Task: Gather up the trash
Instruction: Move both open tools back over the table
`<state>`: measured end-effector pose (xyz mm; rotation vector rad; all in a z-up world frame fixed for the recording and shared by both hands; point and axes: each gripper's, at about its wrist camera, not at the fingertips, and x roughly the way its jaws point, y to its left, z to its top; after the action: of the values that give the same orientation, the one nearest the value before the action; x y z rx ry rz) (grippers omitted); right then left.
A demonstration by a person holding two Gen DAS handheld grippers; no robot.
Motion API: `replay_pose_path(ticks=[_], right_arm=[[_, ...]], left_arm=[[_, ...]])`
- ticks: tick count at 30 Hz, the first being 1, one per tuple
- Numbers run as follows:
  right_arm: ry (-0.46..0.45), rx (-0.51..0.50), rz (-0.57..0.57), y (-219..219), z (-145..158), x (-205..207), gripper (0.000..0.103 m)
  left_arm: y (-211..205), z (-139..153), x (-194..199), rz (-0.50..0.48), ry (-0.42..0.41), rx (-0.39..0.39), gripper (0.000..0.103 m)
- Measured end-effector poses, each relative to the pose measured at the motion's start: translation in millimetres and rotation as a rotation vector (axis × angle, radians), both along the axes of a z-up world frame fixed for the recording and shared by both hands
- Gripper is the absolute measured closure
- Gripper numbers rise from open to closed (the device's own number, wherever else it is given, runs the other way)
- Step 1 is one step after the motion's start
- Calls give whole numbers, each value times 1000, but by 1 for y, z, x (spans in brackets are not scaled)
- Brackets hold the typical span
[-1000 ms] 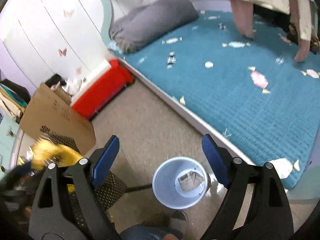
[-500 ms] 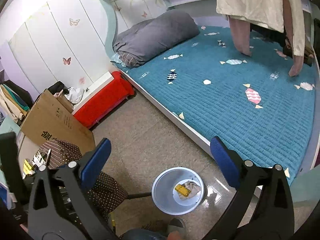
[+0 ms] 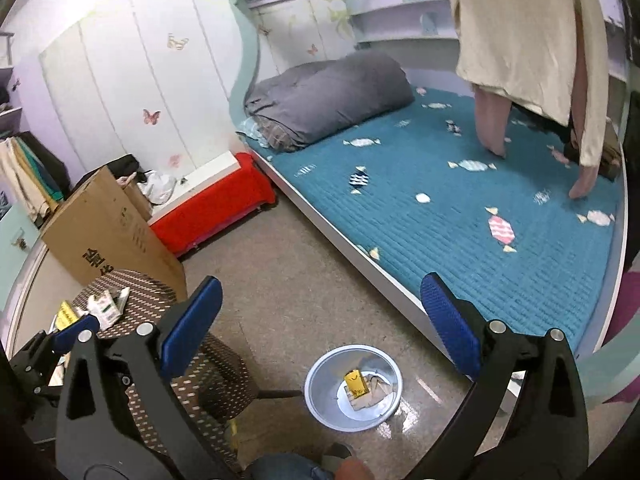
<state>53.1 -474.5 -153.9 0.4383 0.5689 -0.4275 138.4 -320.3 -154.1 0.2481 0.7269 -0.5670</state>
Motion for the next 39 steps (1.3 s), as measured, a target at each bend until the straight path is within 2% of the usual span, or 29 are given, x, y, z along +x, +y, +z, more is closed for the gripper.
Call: replay_pose_path(ticks=[6, 10, 19, 23, 30, 34, 39], right_arm=[[-28, -42, 65, 44, 31, -3, 6], [-38, -67, 117, 75, 46, -1, 6], [-47, -107, 264, 151, 64, 11, 6], [-38, -115, 312, 177, 65, 22, 6], [-17, -123, 381, 218, 61, 42, 6], [5, -116, 410, 232, 51, 53, 6], [56, -83, 474, 250, 24, 74, 6]], left_arm=[[43, 24, -17, 27, -58, -62, 10], [76, 36, -28, 81, -137, -74, 10], [164, 49, -35, 202, -147, -90, 10], [197, 46, -31, 257, -141, -68, 10], [259, 37, -23, 365, -122, -87, 10], [289, 28, -17, 419, -113, -85, 10], [324, 6, -6, 496, -53, -97, 10]])
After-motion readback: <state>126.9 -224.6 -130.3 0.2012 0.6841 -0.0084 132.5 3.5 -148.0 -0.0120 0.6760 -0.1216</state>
